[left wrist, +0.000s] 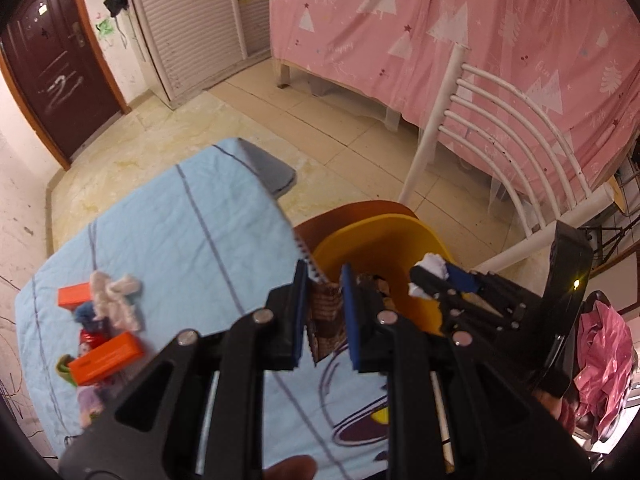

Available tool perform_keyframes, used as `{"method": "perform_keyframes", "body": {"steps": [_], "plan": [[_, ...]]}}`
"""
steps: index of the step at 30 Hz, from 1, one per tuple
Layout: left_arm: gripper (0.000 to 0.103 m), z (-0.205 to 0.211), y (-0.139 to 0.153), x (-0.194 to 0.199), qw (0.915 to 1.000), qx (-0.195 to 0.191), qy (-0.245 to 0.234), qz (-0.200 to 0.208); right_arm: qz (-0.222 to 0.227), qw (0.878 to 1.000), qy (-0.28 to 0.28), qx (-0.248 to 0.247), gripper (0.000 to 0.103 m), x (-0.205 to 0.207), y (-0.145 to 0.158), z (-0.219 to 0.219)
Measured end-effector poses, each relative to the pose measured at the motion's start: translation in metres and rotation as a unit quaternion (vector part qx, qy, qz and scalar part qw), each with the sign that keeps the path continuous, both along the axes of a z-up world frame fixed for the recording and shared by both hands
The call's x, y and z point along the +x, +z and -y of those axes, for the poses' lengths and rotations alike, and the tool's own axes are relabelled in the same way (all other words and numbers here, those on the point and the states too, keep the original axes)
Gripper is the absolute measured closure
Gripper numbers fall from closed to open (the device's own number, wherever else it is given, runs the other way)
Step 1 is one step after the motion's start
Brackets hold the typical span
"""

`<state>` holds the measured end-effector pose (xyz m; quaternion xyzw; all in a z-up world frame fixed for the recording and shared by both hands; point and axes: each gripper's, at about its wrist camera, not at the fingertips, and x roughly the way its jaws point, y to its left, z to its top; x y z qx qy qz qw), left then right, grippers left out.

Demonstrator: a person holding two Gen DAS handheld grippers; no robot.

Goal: Collect trash
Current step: 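Carry the wrapper and tissue to the yellow bin and open both tools, then move both open tools back over the items on the bed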

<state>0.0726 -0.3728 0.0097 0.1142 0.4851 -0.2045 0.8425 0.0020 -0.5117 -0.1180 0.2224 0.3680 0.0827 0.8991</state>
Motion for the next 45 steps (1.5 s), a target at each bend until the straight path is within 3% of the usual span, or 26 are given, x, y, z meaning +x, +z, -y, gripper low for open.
{"method": "perform_keyframes", "body": {"steps": [6, 9, 11, 17, 24, 34, 39, 45], "plan": [[0.085, 0.031, -0.016, 0.006, 0.9998, 0.001, 0.005, -0.018, -0.004, 1.000, -0.008, 0.012, 0.067, -0.001, -0.005, 0.013], [0.064, 0.038, -0.021, 0.008, 0.9995, -0.005, 0.010, -0.031, -0.002, 1.000, -0.014, 0.020, 0.064, -0.002, -0.006, 0.021], [0.059, 0.042, -0.024, 0.010, 0.9993, -0.006, 0.011, -0.035, 0.000, 1.000, -0.016, 0.024, 0.063, -0.003, -0.007, 0.024], [0.058, 0.044, -0.026, 0.006, 0.9992, -0.001, 0.012, -0.037, -0.001, 0.999, -0.013, 0.029, 0.062, -0.001, -0.009, 0.026], [0.058, 0.030, -0.007, -0.002, 0.9996, -0.005, 0.019, -0.020, 0.007, 1.000, 0.002, 0.020, 0.062, 0.003, -0.004, 0.010], [0.058, -0.031, 0.022, -0.011, 0.9990, 0.002, 0.041, 0.020, 0.038, 0.999, 0.031, -0.014, 0.062, -0.004, 0.022, -0.031], [0.058, -0.077, 0.037, -0.012, 0.9970, 0.027, 0.056, 0.047, 0.051, 0.997, 0.046, -0.024, 0.062, -0.008, 0.035, -0.054], [0.056, -0.139, 0.051, -0.006, 0.9932, 0.029, 0.094, 0.063, 0.055, 0.995, 0.071, -0.032, 0.062, 0.003, 0.047, -0.088]]}}
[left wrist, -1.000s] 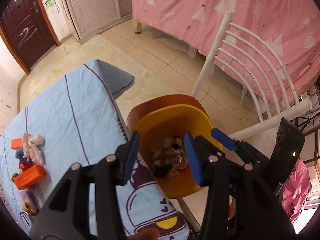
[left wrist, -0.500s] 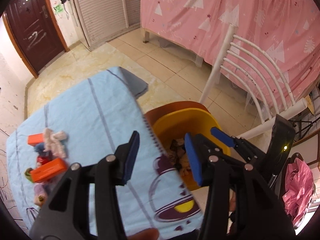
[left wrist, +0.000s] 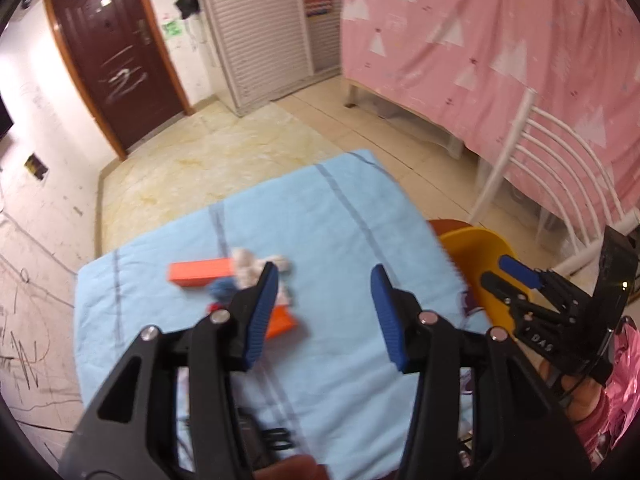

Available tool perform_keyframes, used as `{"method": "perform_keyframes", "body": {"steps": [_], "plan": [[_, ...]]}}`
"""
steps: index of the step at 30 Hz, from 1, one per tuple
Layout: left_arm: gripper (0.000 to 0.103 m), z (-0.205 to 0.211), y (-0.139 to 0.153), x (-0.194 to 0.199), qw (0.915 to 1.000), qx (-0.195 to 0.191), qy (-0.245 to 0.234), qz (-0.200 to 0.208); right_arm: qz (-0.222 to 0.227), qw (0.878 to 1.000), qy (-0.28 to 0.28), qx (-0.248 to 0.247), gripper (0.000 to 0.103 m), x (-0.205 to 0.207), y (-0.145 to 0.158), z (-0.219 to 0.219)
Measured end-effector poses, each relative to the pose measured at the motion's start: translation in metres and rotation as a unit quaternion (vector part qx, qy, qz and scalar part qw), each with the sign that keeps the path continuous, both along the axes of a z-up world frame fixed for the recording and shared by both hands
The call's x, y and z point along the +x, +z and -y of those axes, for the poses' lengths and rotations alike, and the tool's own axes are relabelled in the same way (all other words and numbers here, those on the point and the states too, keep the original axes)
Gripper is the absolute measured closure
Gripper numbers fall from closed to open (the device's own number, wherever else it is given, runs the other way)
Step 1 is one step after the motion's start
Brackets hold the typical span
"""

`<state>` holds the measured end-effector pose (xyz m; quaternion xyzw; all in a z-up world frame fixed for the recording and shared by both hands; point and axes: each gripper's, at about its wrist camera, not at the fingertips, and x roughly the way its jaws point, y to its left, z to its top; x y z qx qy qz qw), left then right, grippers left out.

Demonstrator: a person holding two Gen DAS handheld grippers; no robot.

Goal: Collect trash
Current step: 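Move both open tools back over the items on the bed, then grasp the purple sock with the left tool while the right tool grasps the white cloth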

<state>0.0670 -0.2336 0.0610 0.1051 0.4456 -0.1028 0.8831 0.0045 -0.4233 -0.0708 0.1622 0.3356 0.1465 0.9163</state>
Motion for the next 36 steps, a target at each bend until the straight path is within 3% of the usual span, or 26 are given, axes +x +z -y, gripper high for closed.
{"method": "perform_keyframes", "body": {"steps": [8, 19, 30, 36], "plan": [[0.053, -0.078, 0.007, 0.005, 0.9987, 0.000, 0.049, 0.012, 0.004, 0.999, 0.045, -0.026, 0.062, 0.022, 0.017, -0.060], [0.052, -0.167, -0.039, 0.017, 0.9934, -0.029, 0.105, -0.037, -0.008, 0.995, 0.085, -0.047, 0.062, 0.052, 0.025, -0.130], [0.051, -0.185, -0.081, 0.017, 0.9907, -0.069, 0.087, -0.079, -0.029, 0.992, 0.103, -0.070, 0.062, 0.077, 0.020, -0.174], [0.037, -0.183, -0.081, -0.004, 0.9920, -0.089, 0.043, -0.078, -0.042, 0.990, 0.110, -0.081, 0.062, 0.089, 0.012, -0.189]]}}
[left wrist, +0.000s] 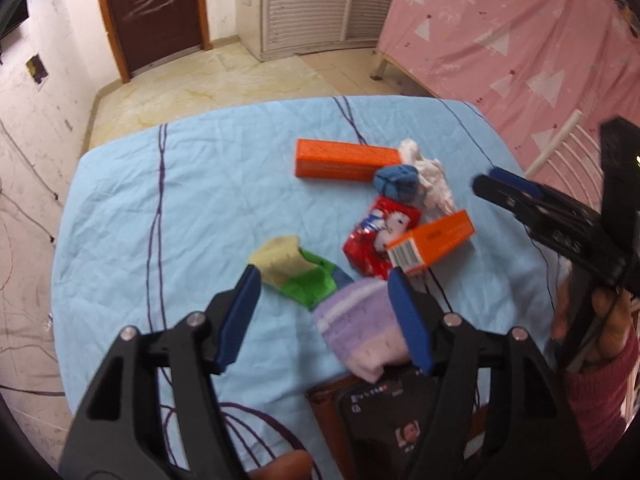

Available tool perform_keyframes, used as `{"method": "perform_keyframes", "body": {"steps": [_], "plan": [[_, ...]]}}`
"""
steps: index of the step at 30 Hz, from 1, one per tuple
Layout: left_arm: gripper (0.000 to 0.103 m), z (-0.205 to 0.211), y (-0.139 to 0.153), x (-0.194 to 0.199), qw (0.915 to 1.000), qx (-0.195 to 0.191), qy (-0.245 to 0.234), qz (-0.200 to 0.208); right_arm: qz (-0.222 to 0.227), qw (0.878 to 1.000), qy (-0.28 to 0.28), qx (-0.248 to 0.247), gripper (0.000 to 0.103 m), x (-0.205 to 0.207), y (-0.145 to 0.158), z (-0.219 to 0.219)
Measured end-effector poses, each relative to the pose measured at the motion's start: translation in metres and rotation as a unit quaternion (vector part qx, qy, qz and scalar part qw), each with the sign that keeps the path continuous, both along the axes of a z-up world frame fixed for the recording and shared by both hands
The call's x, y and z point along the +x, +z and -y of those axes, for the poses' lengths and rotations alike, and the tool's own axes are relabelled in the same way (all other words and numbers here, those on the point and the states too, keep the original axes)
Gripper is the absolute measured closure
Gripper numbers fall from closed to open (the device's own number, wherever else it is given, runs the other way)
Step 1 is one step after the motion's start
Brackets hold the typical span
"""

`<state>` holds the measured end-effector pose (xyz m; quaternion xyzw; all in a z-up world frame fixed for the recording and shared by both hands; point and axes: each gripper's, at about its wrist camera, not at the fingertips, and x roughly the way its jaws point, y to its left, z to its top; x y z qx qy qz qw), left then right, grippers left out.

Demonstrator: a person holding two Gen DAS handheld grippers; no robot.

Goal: Collect trash
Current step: 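Grasp the purple sock with the left tool while the right tool grasps the white cloth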

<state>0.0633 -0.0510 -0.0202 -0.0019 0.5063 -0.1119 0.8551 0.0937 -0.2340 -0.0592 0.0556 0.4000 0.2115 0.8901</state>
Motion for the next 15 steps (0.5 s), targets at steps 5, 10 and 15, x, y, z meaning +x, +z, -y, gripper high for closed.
{"method": "perform_keyframes", "body": {"steps": [5, 10, 15], "plan": [[0.034, 0.013, -0.012, -0.008, 0.9996, 0.005, -0.028, -0.010, -0.005, 1.000, -0.003, -0.028, 0.062, 0.017, -0.007, -0.015], [0.035, 0.023, -0.026, -0.007, 0.9989, 0.012, -0.039, -0.024, -0.018, 0.999, 0.017, -0.042, 0.062, 0.032, -0.013, -0.037], [0.055, 0.026, -0.037, -0.002, 0.9982, 0.010, -0.042, -0.043, -0.026, 0.997, 0.025, -0.067, 0.060, 0.040, -0.020, -0.052]]}}
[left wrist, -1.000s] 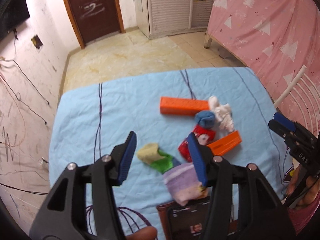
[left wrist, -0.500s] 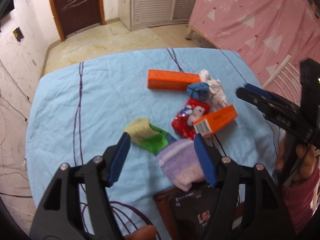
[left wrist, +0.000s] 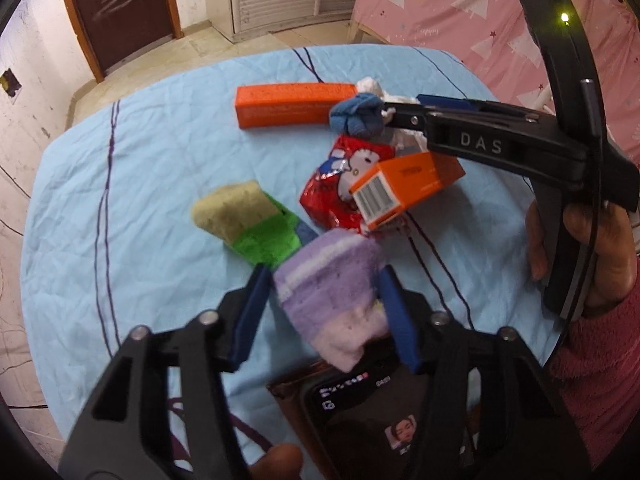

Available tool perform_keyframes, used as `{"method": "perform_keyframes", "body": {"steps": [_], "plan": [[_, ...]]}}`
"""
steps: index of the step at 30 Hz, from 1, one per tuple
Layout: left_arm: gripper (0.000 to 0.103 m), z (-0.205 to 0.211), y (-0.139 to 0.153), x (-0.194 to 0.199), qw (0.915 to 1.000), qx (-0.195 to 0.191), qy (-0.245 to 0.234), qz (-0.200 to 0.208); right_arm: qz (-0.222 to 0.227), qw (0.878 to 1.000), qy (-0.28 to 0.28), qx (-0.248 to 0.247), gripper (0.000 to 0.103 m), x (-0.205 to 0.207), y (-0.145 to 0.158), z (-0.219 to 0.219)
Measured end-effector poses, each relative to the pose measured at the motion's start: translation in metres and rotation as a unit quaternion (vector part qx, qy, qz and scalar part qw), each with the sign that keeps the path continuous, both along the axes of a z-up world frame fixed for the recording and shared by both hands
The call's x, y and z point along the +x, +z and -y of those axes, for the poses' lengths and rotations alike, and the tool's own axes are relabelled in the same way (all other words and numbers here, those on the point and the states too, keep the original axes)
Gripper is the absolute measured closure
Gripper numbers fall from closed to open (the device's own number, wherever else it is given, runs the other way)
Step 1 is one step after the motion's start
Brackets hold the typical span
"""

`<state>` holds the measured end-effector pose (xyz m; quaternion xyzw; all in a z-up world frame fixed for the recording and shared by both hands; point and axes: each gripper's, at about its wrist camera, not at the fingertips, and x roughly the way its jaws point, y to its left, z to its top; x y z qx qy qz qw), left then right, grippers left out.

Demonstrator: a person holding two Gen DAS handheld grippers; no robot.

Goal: Collect trash
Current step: 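Grasp the purple sock with the left tool while the right tool grasps the white cloth, then carry the sock and white cloth to the yellow bin and open both tools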

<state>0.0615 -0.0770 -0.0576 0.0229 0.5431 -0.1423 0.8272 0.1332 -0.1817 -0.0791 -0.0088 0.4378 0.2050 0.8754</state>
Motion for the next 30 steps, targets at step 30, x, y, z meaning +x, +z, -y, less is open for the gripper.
{"method": "perform_keyframes", "body": {"steps": [30], "plan": [[0.085, -0.007, 0.056, -0.023, 0.9947, 0.034, 0.035, 0.091, 0.071, 0.996, -0.031, 0.043, 0.086, -0.033, 0.040, 0.043]]}}
